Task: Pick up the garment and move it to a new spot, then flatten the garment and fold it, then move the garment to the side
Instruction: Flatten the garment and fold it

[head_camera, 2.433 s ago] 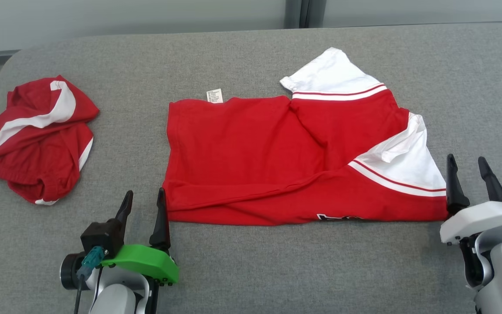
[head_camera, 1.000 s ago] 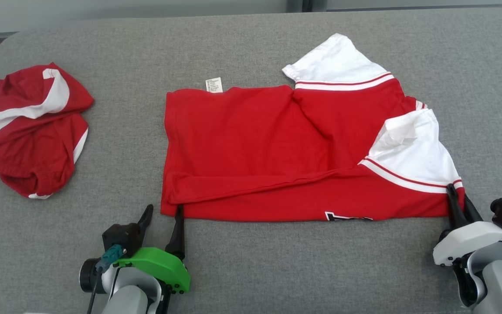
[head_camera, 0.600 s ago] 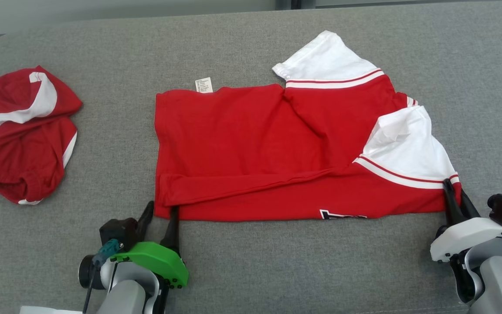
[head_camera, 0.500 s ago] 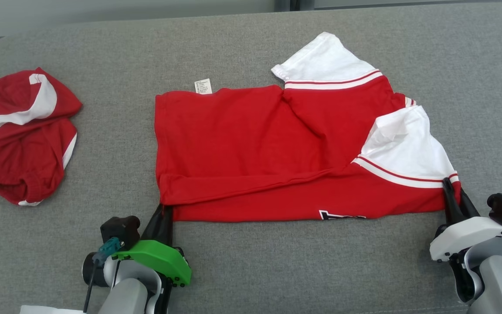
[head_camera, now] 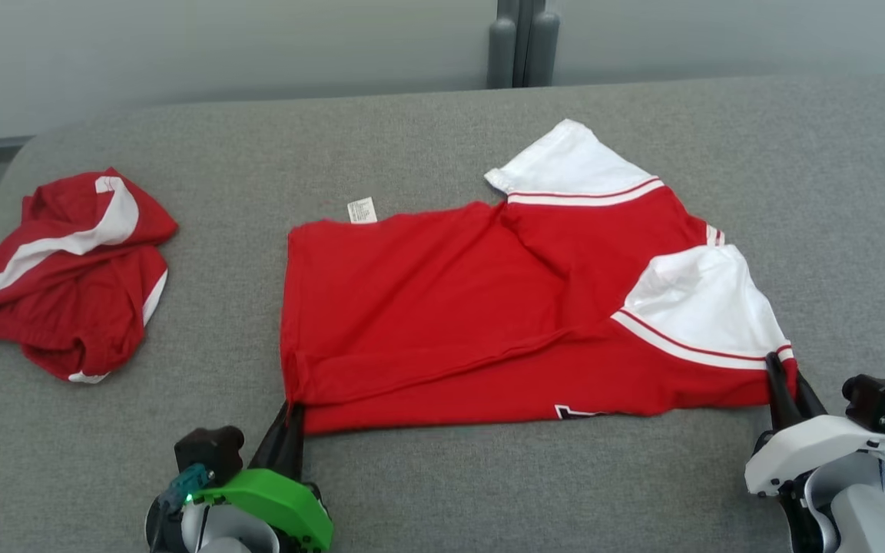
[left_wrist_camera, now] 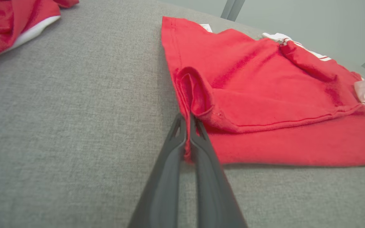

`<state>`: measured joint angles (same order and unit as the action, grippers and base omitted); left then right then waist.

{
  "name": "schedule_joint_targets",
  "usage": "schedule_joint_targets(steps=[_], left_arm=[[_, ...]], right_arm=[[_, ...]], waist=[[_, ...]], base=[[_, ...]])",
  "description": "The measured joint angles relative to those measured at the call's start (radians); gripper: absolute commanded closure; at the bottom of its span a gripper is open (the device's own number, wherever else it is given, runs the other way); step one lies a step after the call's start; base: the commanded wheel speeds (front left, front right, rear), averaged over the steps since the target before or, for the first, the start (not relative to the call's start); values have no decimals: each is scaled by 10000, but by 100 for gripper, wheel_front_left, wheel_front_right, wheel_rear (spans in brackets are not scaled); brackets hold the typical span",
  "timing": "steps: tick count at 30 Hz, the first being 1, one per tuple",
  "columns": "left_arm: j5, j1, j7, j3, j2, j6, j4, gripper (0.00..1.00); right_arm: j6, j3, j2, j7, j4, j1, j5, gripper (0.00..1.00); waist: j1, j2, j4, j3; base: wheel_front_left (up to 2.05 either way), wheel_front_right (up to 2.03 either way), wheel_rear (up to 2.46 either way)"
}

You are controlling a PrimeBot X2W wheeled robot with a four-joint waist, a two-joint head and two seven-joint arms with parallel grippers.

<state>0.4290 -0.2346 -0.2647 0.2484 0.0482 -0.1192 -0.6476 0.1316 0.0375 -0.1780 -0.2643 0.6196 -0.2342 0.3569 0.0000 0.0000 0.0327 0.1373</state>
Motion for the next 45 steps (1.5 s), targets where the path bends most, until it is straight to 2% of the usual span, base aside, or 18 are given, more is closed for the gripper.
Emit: schedule_joint_targets(steps=[15, 25, 33, 34, 35, 36, 37, 39, 45], left_arm=[[-186, 896, 2, -650, -4, -42, -715, 100], [-468, 1211, 4, -926, -8, -48, -1252, 100], [-604, 1268, 4, -918, -10, -46, -1413, 100], [-604, 1267, 4, -880, -10, -36, -1465, 100], [-604, 1267, 4, -844, -10, -15, -1551, 100], [-602, 1268, 4, -807, -10, 10, -1593, 68], [-581, 1267, 4, -786, -10, 42, -1593, 2], [-514, 1266, 4, -721, -10, 88, -1563, 0], [-895, 1273, 4, -943, -6, 780, -552, 0]], right_arm=[[0, -558, 134, 2, 307, 705, 209, 100], [0, -966, -2, 2, 328, 1039, 554, 100], [0, -1179, -56, 2, 407, 1079, 623, 100], [0, -1187, -56, 2, 441, 1077, 623, 87], [0, -1164, -56, 2, 512, 1063, 614, 13], [0, -1156, -71, 2, 654, 1050, 573, 0], [0, -1143, -90, 2, 784, 1049, 510, 0], [-2, -965, -153, 2, 798, 1015, 372, 0], [-2, -56, -201, 2, 27, 889, -372, 0]], waist=[[0, 0, -151, -1925], [0, 0, -380, -2160], [0, 0, -351, -1929], [0, 0, -341, -1884], [0, 0, -329, -1837], [0, 0, -317, -1789], [0, 0, -304, -1743], [0, 0, -274, -1654], [0, 0, -178, -1475]], base=[[0, 0, 0], [0, 0, 0], [0, 0, 0], [0, 0, 0], [0, 0, 0], [0, 0, 0], [0, 0, 0], [0, 0, 0], [0, 0, 0]])
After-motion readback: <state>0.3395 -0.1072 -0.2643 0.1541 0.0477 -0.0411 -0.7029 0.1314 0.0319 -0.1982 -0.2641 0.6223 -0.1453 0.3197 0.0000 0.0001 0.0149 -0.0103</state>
